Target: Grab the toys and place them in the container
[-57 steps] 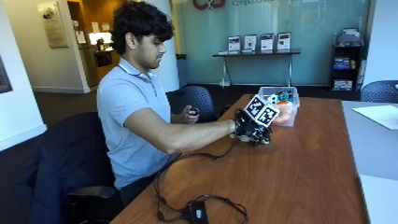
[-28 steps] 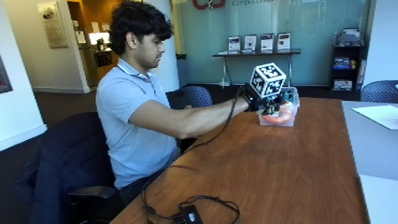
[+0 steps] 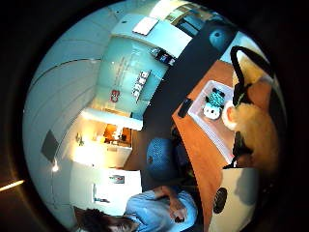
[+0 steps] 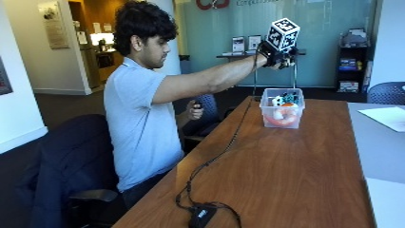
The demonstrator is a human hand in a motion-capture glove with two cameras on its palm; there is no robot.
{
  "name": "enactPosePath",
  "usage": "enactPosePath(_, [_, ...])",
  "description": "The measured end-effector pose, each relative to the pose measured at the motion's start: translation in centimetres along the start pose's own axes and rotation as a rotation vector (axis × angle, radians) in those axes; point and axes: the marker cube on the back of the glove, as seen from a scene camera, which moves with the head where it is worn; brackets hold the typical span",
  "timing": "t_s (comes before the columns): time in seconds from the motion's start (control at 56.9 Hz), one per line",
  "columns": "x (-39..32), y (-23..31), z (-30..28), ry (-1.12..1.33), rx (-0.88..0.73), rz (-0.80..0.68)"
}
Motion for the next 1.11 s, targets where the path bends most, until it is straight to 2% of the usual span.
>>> enactPosePath(0.053, [-0.9,-0.9,1.1,0.007,-0.045,-0.005])
enactPosePath(0.211, [-0.5,-0.9,4.8,0.019,-0.319,0.042])
enactPosePath(0.352, [1.7,1.4,6.2,-0.001,-0.285,0.013])
enactPosePath(0.492, [5.9,8.8,5.3,-0.124,-0.309,-0.011])
enactPosePath(0.598, [9.8,15.3,4.7,-0.126,-0.311,-0.015])
enactPosePath(0.791, [18.6,26.9,2.0,-0.165,-0.282,0.115])
enactPosePath(1.107, [27.8,36.6,4.1,0.016,-0.277,0.311])
